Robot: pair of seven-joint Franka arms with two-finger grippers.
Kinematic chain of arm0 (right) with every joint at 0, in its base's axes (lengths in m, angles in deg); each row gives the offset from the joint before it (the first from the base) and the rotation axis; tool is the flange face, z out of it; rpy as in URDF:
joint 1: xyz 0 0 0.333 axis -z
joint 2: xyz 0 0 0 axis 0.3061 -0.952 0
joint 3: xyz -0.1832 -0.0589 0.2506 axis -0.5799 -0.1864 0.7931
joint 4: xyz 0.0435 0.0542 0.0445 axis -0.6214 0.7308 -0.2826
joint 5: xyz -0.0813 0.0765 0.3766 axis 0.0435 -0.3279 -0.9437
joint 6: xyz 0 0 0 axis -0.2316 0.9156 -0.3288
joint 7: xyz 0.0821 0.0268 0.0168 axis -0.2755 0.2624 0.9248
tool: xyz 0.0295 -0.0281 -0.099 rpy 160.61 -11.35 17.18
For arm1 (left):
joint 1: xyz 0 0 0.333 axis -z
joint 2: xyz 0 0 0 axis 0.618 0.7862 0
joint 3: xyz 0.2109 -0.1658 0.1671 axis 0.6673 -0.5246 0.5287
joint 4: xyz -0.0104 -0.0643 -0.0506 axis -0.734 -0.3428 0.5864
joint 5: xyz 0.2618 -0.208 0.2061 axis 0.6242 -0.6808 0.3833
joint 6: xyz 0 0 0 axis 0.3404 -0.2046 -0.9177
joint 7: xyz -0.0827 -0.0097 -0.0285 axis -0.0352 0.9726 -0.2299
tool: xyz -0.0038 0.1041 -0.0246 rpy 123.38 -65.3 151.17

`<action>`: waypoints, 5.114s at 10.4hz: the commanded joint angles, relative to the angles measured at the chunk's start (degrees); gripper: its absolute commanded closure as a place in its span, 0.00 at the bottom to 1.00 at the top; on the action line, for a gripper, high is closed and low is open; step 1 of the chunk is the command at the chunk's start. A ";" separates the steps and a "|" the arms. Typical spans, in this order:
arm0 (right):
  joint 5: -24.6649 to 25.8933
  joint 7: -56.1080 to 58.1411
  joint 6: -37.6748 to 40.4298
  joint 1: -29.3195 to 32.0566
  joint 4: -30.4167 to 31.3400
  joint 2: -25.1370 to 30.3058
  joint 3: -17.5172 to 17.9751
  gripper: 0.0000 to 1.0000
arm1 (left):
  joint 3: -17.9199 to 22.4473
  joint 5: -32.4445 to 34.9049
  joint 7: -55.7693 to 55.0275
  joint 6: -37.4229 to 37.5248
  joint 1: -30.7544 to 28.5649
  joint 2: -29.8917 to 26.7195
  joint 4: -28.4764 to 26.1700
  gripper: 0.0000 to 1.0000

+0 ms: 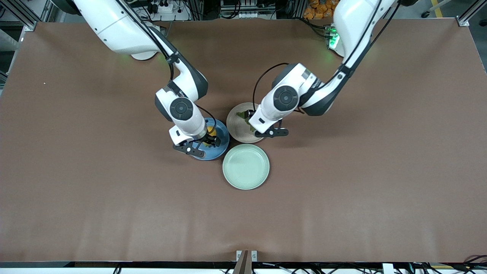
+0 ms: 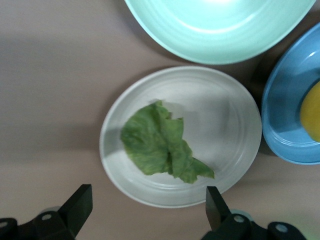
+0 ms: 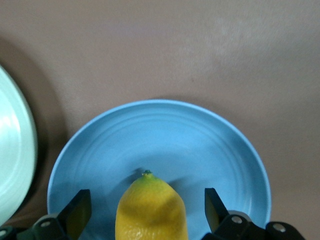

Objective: Pick lemon and lettuce from blue and beige plates
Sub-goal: 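Close the right gripper on the lemon while the left gripper grasps the lettuce, then lift the lemon with the right gripper while the left gripper lifts the lettuce, then open the right gripper over the table while the left gripper releases the lettuce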

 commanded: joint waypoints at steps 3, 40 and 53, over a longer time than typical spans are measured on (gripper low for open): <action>4.76 -3.14 -0.59 0.10 1.95 -0.47 1.63 0.00 | 0.78 -0.09 -5.13 -5.01 4.31 2.51 -0.31 0.00; -4.36 57.32 21.08 21.74 -4.87 22.01 -11.45 0.00 | 4.04 10.99 15.52 14.50 -31.37 -0.82 3.91 1.00; -7.34 59.08 35.18 18.03 -13.95 29.67 -13.31 0.00 | 4.83 11.87 25.89 16.51 -34.10 -4.40 11.29 0.00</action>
